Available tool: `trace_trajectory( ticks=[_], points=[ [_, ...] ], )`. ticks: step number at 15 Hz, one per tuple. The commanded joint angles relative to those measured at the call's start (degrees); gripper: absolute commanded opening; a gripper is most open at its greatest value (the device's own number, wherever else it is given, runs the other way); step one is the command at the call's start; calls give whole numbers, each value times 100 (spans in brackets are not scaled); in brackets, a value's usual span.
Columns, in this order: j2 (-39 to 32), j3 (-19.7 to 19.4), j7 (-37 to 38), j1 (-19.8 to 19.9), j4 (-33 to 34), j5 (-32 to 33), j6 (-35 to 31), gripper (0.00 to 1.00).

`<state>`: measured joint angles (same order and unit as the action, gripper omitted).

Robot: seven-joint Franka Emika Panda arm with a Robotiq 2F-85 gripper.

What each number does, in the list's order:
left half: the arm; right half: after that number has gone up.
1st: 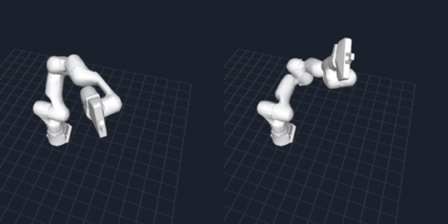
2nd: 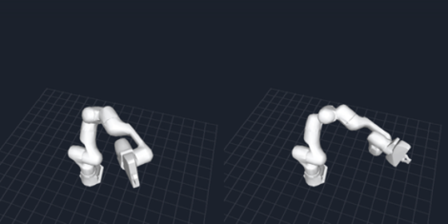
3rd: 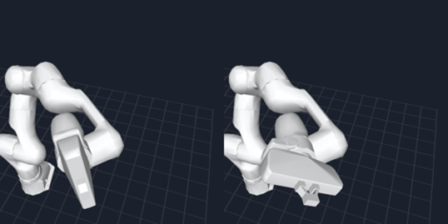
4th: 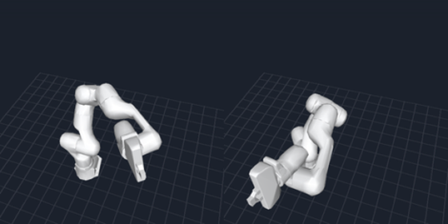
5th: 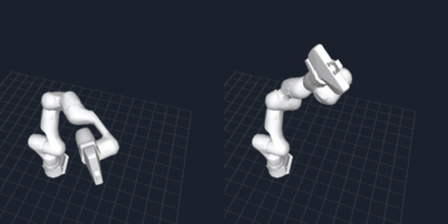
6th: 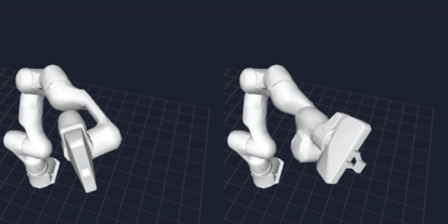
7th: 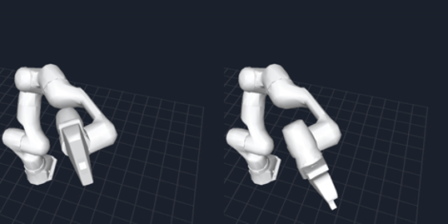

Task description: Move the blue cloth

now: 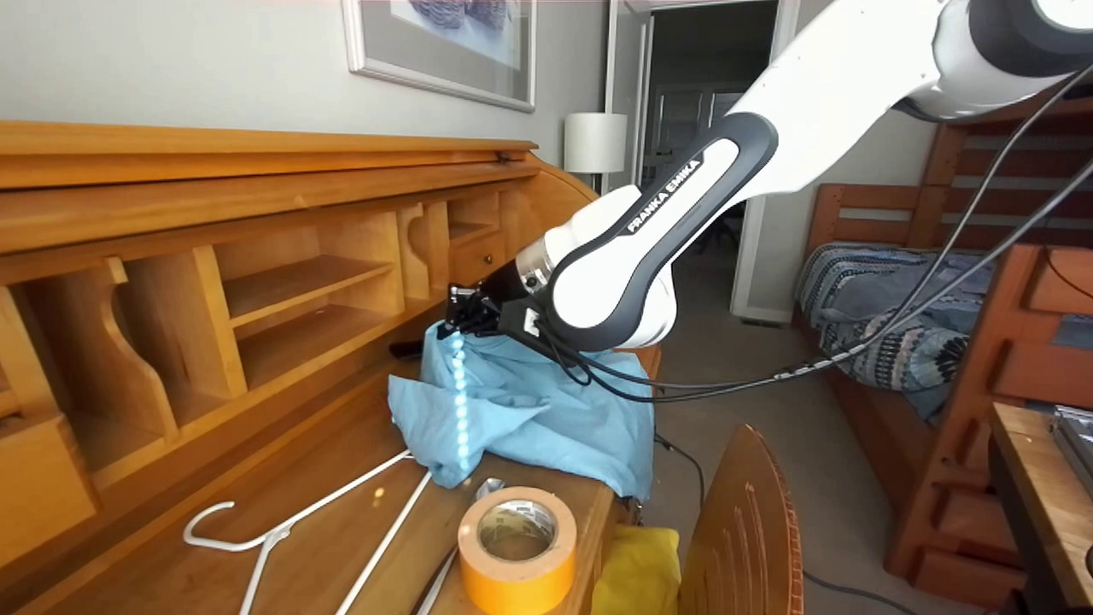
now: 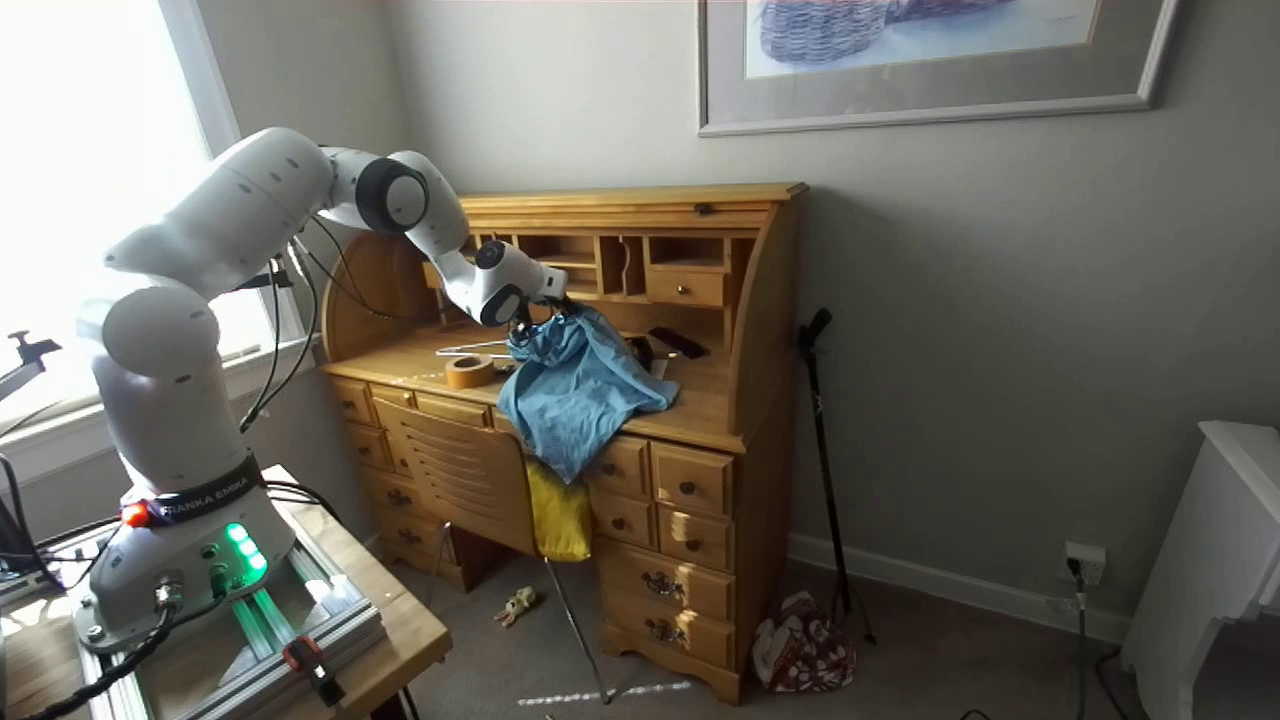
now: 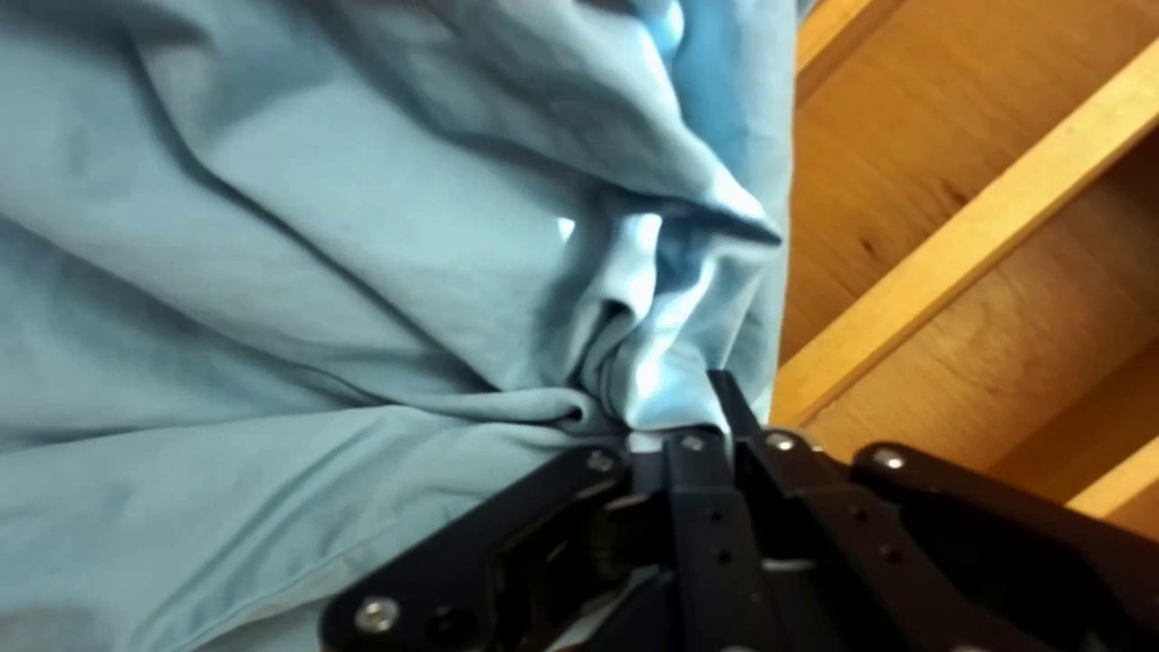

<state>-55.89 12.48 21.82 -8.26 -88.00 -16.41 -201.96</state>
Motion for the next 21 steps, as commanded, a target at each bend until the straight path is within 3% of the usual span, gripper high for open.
trace_trajectory(
  ticks=[1,4,5,7,10,12,13,16,18,21],
  points=[
    [-881,29,83,-212,1402,-247,-503,1],
    [-1305,-167,249,-397,2214,-246,-277,1],
    [-1416,-189,247,-414,2436,-244,-135,29],
    [-1458,-294,268,-449,2562,-339,72,34],
    [-1091,-434,276,-405,2100,-551,587,56],
    [-757,-103,-3,-116,1701,-506,1161,69],
    [-620,189,99,137,1531,-133,1480,77],
    [-224,1153,-346,861,1092,32,2238,97],
    [22,1636,-636,1320,775,-81,2813,100],
    [352,1970,-788,1822,400,-205,3689,100]
  ],
)
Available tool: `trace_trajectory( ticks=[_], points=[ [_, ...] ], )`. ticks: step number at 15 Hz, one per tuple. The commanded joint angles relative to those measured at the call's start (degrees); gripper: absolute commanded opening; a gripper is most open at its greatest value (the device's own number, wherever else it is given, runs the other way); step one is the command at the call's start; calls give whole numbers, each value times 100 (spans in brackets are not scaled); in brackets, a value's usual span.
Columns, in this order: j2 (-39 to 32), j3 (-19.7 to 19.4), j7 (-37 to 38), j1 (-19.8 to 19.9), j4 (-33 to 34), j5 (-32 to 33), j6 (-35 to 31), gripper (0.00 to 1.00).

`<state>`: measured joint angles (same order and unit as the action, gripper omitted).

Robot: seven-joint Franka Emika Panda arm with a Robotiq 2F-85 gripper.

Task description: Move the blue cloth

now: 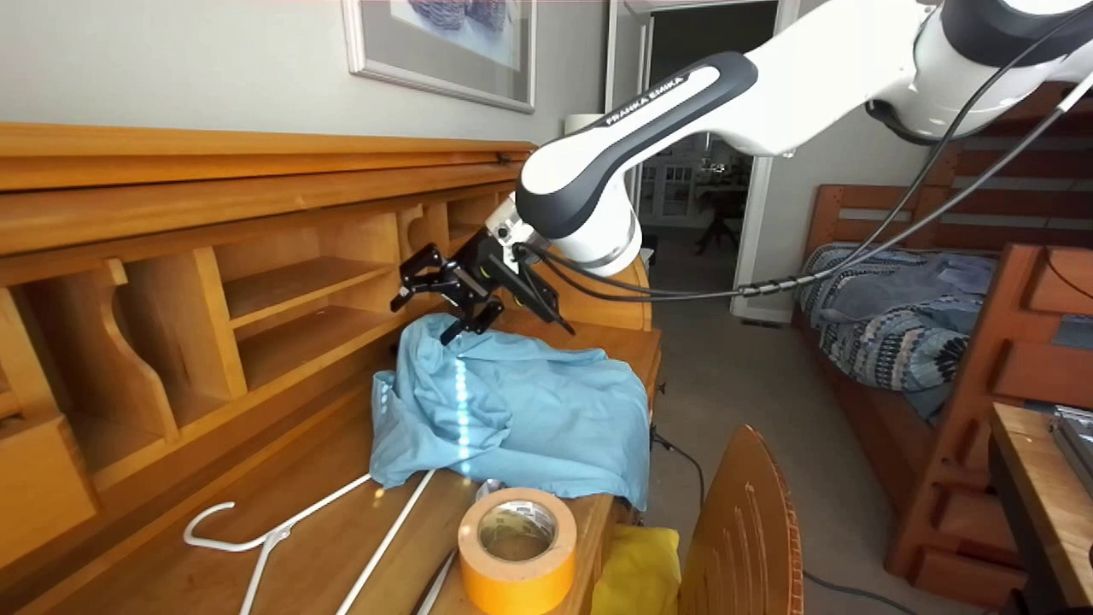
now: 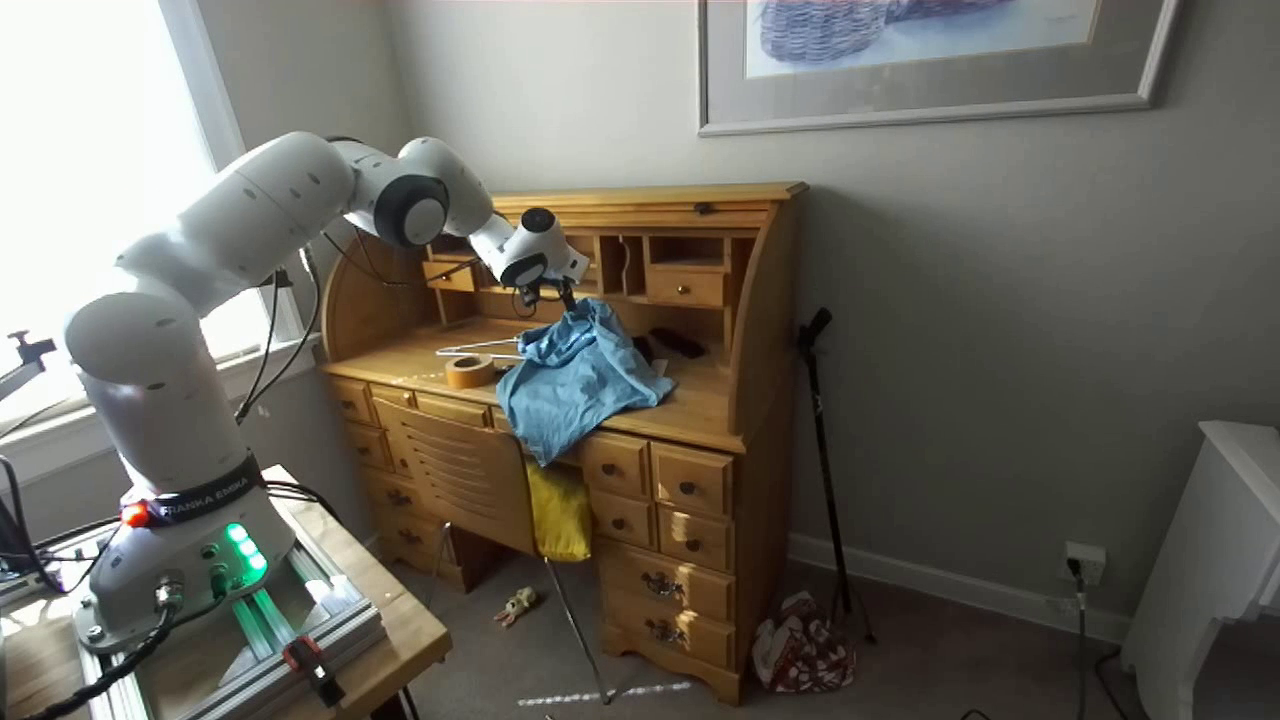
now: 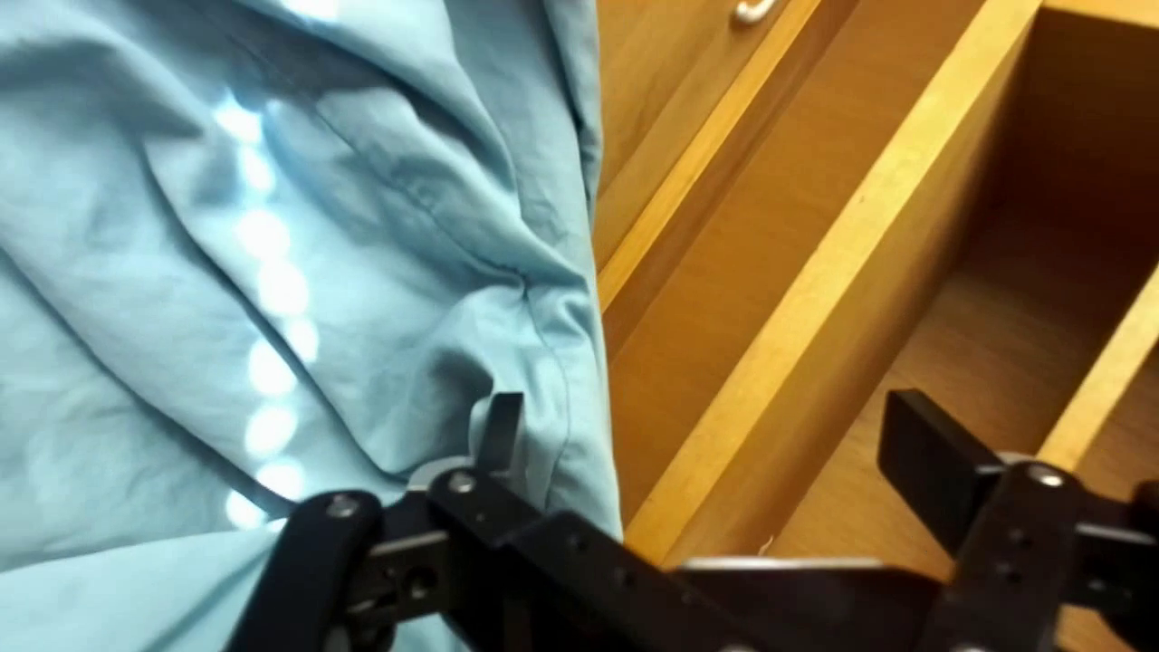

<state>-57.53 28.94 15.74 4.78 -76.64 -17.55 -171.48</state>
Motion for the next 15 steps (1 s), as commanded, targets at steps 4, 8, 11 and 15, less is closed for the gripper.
trace_trajectory(
  ticks=[4,8,11,15],
  points=[
    [901,-47,-453,538,-969,-756,1688,100],
    [1261,-809,-142,185,-1320,-845,2183,100],
    [1382,-1289,53,-105,-1510,-768,2365,100],
    [1154,-1482,-99,-273,-1321,-790,2261,100]
  ],
)
